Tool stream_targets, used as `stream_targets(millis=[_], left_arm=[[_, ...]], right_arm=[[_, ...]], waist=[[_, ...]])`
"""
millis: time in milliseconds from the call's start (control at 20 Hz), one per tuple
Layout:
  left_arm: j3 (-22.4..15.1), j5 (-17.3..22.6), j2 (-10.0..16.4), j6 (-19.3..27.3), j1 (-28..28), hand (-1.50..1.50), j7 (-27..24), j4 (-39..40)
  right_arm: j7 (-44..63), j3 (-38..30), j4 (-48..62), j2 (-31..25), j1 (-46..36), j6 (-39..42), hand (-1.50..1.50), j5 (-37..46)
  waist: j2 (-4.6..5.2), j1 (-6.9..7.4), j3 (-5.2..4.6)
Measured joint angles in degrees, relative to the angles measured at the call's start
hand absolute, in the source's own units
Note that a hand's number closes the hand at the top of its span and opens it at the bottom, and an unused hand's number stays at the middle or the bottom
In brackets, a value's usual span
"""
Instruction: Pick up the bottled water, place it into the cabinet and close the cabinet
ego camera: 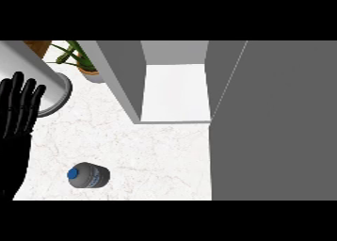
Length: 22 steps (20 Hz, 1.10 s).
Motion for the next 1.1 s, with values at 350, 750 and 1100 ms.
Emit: stream_targets(millis=[350, 750, 1100], left_arm=[[-9.23, 1.92, -2.58, -3.94, 8.70, -1.50, -1.10, -6.55], [-13.75, 12.84, -4.79, -5.20, 25.53, -1.50, 6.18, -9.02], [-13.81, 16.79, -2.15, -9.20, 38.65, -1.50, 4.21, -15.26]], right_arm=[[-0.48, 1.30, -3.95, 1.00, 5.49, 1.84, -1.50, -2.59], [8.29, 6.02, -8.14, 4.93, 15.16, 3.49, -1.50, -14.86], [6.40, 8.35, -11.74, 5.47, 24.21, 6.45, -1.50, -17.44]], waist=[[0.39, 0.46, -0.93], [0.24, 0.69, -1.11], [0.25, 0.62, -1.13]])
